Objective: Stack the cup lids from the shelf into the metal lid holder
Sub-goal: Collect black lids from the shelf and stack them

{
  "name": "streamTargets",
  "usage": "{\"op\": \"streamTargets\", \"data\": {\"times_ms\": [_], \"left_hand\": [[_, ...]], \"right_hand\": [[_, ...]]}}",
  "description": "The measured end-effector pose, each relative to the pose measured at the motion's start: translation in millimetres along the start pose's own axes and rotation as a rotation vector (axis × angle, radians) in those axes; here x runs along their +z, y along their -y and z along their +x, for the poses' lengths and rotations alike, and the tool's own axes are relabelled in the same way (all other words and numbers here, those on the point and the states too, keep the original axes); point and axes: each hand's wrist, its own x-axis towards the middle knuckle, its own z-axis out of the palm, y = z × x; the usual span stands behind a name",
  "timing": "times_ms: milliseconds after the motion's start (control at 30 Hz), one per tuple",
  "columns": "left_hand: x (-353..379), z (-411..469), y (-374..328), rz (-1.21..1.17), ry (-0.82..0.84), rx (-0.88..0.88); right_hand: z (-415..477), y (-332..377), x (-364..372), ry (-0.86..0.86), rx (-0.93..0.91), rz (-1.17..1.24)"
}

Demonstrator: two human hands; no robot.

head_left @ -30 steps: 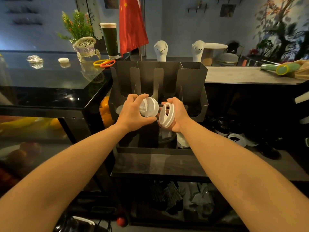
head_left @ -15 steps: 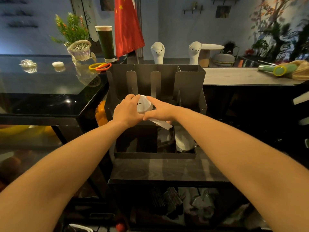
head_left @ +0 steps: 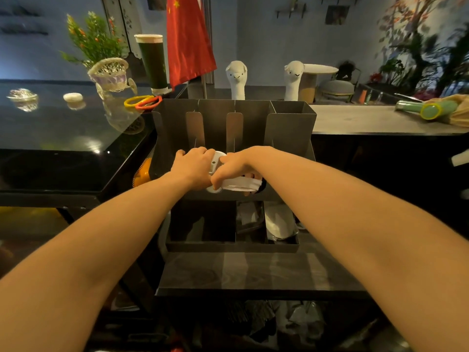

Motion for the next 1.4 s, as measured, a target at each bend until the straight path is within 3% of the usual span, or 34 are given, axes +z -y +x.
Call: {"op": "streamTargets", "data": {"times_ms": [167, 333, 567, 833, 1167, 1400], "left_hand": [[5, 9, 12, 0.131, 0.068, 0.113], [14, 11, 14, 0.181, 0.118, 0.096], [18, 13, 13, 0.163, 0.094, 0.071], [19, 14, 19, 0.04, 0.144, 0.083], [14, 10, 16, 0.19, 0.165, 0.125], [17, 4, 14, 0.169, 0.059, 0.126]], "right_hand": [[2, 6, -1, 0.016, -0.001, -0.232], [8, 9, 2, 0.051, -0.032, -0.394], [10, 4, 11, -0.03, -0.069, -0.518], [4, 7, 10, -0.004, -0.083, -0.513], [3, 3, 10, -0.039, -0.124, -0.44], [-5, 3, 12, -0.038, -0.138, -0.426]]}}
